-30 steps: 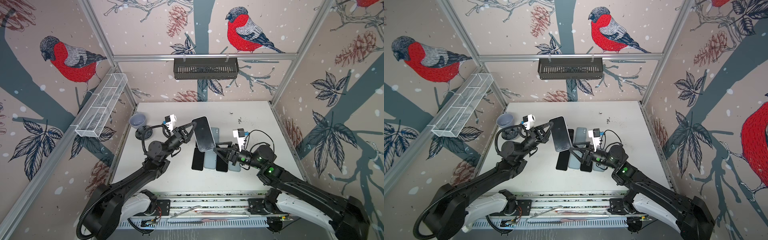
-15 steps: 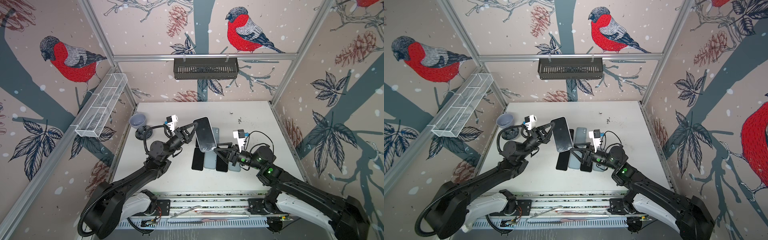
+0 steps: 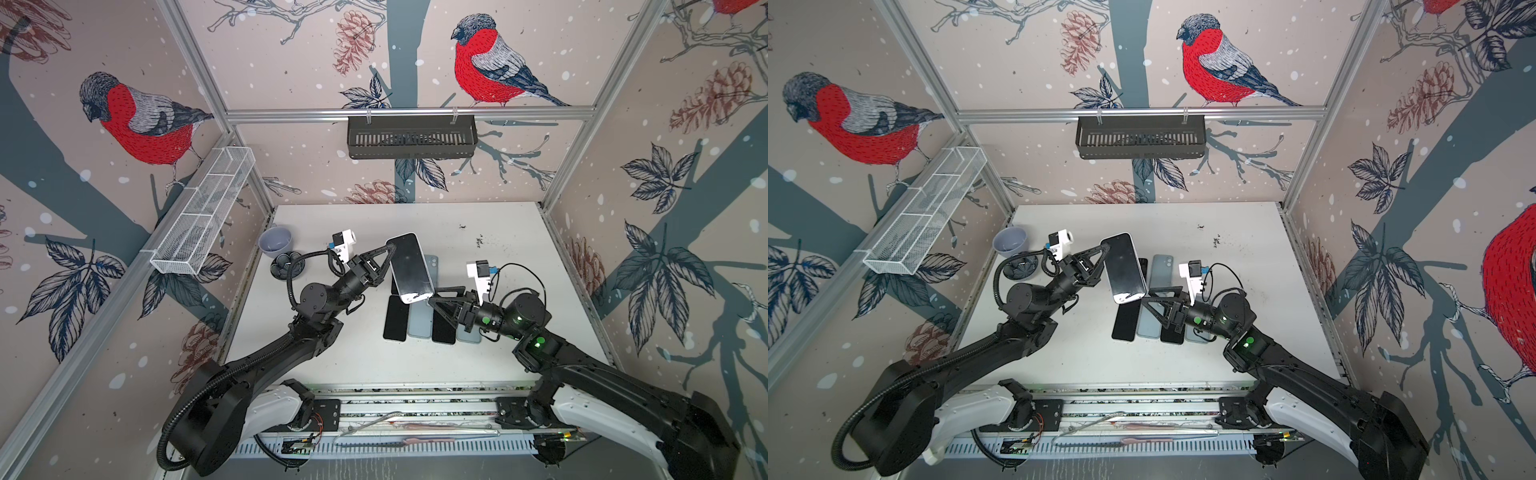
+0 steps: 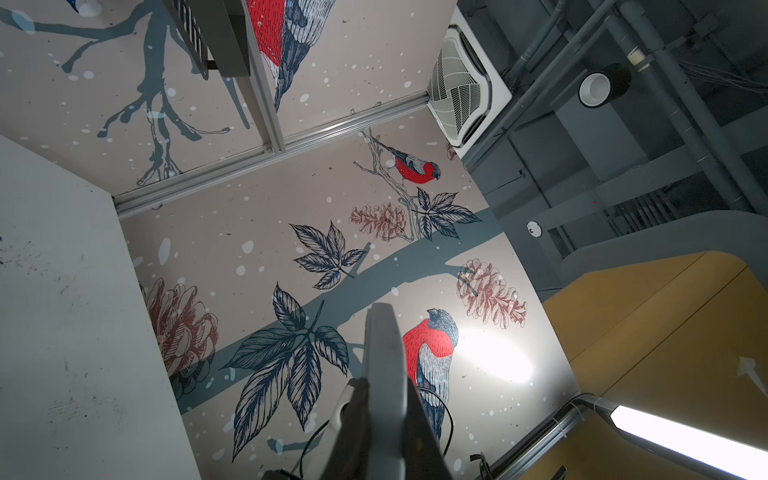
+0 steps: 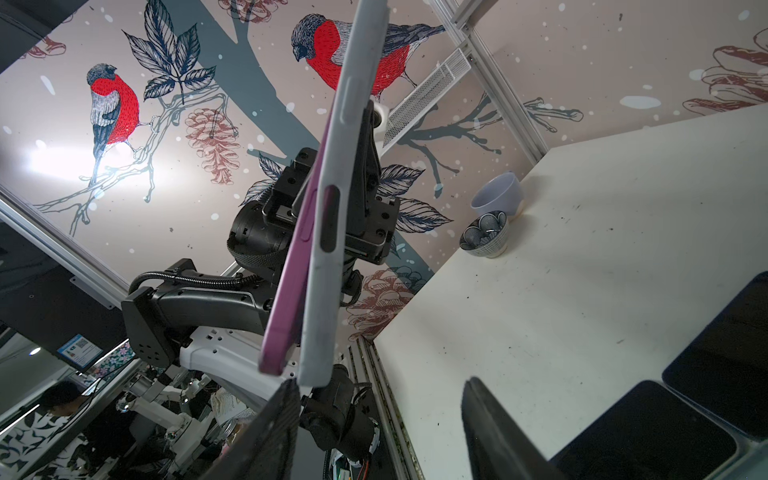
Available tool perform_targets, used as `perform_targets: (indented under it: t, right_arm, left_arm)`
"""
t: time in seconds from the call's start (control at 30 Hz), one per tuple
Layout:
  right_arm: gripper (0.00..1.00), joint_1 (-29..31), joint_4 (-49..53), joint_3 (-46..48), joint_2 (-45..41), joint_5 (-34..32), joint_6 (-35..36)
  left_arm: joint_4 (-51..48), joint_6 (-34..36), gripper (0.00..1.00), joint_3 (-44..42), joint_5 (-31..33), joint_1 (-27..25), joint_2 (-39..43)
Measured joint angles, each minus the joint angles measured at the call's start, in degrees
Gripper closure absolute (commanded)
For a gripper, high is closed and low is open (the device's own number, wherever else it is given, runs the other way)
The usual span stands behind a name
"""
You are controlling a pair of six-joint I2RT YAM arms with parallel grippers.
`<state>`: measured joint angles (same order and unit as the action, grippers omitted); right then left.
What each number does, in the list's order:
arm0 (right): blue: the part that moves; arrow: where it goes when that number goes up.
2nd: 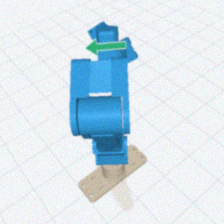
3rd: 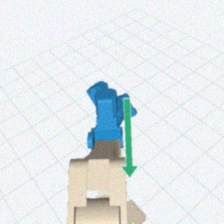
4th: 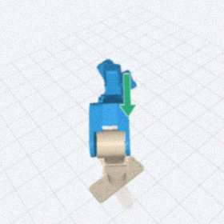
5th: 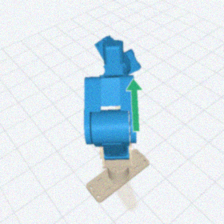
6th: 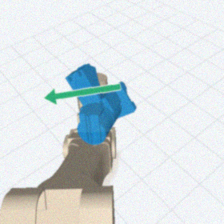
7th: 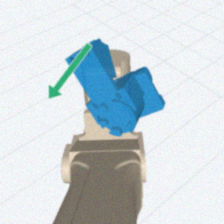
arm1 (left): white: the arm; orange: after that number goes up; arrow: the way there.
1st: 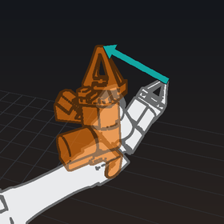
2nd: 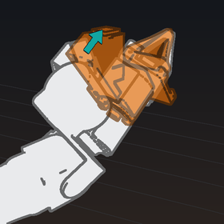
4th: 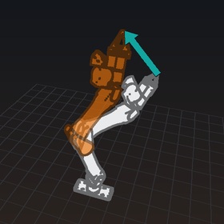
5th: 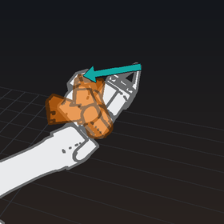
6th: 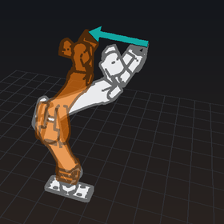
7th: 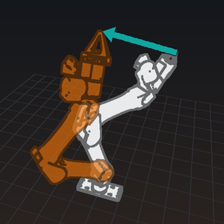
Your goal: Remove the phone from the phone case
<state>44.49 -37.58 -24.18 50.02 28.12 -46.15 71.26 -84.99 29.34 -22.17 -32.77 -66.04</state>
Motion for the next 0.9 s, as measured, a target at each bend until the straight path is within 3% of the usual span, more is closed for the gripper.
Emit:
perform_targets:
  t: [0.27, 0.43, 0.67, 0.8, 0.9]
  right_arm:
    - [0.38, -1.62, 0.04, 0.02, 0.02, 0.83, -0.15]
    - [0.44, -2.64, -0.17, -0.70, 0.24, 1.09, -1.09]
    - [0.79, -2.84, -0.85, 0.07, 1.62, 2.45, -3.54]
    - [0.92, -2.91, -1.11, 0.79, 1.18, 2.95, -5.27]
    - [1.00, -3.45, 0.24, 0.66, 0.70, 2.38, -6.84]
  left_arm:
    - [0.39, 0.59, 1.00, 0.04, 0.31, -0.90, -0.79]
    - [0.44, 1.42, 1.00, 0.02, -0.44, -2.01, -1.77]
    - [3.30, 1.42, 1.00, -0.96, -0.57, -2.27, -6.12]
    - [4.48, 1.42, 1.00, -0.98, -0.55, -2.32, -8.31]
    - [4.72, 2.32, 0.68, -0.44, -0.37, -2.32, -10.08]
